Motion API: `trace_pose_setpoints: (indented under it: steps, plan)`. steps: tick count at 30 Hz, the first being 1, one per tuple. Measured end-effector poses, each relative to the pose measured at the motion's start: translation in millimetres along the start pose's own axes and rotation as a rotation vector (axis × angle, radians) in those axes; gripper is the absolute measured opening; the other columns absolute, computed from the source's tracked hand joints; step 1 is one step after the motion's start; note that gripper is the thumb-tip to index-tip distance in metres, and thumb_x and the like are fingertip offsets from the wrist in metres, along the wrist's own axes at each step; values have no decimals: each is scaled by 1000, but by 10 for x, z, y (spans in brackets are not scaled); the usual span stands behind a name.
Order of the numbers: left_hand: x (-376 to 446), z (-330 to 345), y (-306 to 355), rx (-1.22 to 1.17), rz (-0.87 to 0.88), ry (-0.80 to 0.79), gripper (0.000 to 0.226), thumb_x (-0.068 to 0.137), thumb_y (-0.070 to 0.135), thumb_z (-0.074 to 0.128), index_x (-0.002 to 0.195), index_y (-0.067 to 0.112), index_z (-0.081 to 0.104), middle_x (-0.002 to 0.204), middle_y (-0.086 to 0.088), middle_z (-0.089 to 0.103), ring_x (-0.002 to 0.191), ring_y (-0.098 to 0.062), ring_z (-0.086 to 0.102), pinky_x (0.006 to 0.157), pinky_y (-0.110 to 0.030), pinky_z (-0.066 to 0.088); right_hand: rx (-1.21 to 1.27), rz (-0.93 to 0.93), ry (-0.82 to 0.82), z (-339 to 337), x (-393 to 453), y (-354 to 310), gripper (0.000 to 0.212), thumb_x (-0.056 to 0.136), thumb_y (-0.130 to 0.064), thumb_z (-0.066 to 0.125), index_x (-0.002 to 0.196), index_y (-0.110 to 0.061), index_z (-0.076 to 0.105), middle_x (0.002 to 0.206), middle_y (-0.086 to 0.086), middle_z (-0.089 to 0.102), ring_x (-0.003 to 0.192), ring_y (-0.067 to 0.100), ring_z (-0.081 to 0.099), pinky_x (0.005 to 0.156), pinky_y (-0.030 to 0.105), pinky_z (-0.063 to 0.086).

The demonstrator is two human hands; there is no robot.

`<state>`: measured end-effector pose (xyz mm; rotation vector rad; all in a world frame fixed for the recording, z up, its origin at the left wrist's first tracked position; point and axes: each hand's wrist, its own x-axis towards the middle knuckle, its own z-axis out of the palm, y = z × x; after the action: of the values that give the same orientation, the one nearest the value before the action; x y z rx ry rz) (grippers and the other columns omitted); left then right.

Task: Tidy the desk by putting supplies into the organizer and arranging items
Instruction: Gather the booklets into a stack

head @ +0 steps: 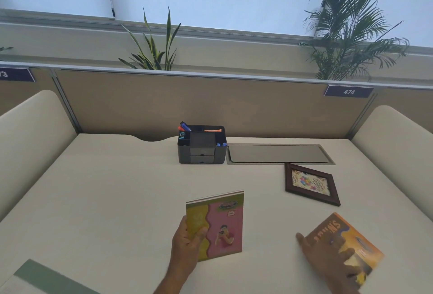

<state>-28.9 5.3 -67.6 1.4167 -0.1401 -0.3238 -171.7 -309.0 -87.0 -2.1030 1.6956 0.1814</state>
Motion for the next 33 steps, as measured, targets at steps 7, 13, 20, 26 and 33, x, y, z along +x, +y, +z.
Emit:
trace_pose_setpoints:
  steps: [7, 13, 20, 26, 33]
  plan:
    - [6, -5, 7, 43, 1, 15, 39, 74, 22, 71, 112, 16, 62, 100, -5, 75, 93, -26, 71, 82, -47, 57, -187, -196, -78, 8, -179, -259, 93, 76, -56, 55, 151, -23, 11, 162, 1, 3, 144, 43, 11, 108, 66, 24]
    - [9, -35, 11, 106, -11, 50, 26, 88, 8, 68, 110, 20, 61, 97, 0, 75, 91, -21, 71, 83, -48, 57, -97, -344, -35, 77, -436, -388, 93, 71, -22, 48, 153, -30, 6, 146, -2, 43, 126, 34, 46, 96, 50, 46]
    - [24, -28, 60, 94, -58, 91, 20, 93, 10, 62, 108, 23, 59, 95, 4, 74, 89, -17, 71, 75, -37, 58, 333, -657, 124, -198, -990, -633, 93, 74, 7, 45, 151, -40, 25, 126, -7, 57, 88, 15, 57, 76, 33, 49]
    - [55, 62, 134, 91, -92, 94, 18, 95, 6, 57, 105, 20, 60, 94, 3, 74, 90, -18, 70, 79, -39, 57, 721, -653, 46, -72, -1447, -826, 66, 81, 15, 45, 137, -19, 55, 123, -6, 65, 94, -11, 62, 79, 11, 51]
    - [45, 232, 209, 74, -60, 175, 10, 99, 15, 52, 96, 21, 60, 84, 7, 71, 83, -19, 67, 75, -37, 55, 768, -1048, 72, 442, -1798, -894, 81, 78, 17, 42, 146, -27, 43, 145, -23, 47, 136, 4, 43, 108, 19, 39]
